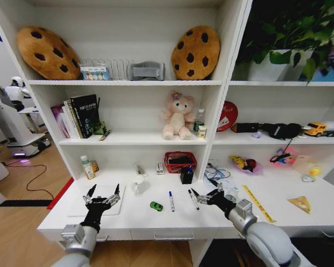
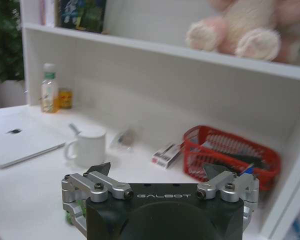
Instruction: Organize the objects on the table.
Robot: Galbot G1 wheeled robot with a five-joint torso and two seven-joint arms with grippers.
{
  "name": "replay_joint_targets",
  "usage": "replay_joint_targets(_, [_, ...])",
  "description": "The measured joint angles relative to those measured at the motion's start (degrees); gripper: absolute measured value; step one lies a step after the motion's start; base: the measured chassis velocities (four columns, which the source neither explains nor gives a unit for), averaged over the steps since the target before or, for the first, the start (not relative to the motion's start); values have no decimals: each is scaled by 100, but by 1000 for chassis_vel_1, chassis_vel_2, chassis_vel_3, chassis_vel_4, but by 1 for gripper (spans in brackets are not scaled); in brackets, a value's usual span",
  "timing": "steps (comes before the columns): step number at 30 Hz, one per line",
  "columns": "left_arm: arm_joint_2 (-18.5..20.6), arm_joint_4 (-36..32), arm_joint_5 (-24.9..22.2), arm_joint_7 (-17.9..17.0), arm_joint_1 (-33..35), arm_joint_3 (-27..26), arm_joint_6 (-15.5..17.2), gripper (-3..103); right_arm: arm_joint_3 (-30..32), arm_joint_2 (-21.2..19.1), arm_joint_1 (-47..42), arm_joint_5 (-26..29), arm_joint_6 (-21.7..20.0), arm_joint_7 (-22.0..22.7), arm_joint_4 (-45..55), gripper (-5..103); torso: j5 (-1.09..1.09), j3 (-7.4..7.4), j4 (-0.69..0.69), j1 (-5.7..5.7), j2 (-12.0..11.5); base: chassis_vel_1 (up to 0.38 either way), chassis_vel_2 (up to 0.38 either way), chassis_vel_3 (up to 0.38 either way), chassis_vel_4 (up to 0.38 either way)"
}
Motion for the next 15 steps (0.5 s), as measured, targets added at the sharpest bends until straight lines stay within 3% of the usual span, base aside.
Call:
replay_joint_targets(4, [-1, 0, 0, 0, 0, 2, 0, 100, -387, -211, 453, 215, -443, -389, -258, 100, 1, 0, 0, 0, 0, 0, 0, 0, 0])
replay_joint_targets(6, [-1, 0, 0, 1, 0, 3, -1, 100, -831, -202, 1024, 364, -1088, -924, -558, 100, 2, 0, -2, 0, 0, 0, 0, 0, 0])
replay_joint_targets(11, [-1, 0, 0, 2, 0, 3, -1, 100, -1484, -127, 1799, 298, -1409, -1455, -870, 100, 0, 0, 0, 0, 0, 0, 0, 0, 0])
replay_joint_targets(15, [-1, 0, 0, 2, 0, 3, -1, 100, -2118, -167, 2321, 206, -1403, -1525, -1056, 100, 0, 0, -1, 0, 0, 0, 0, 0, 0])
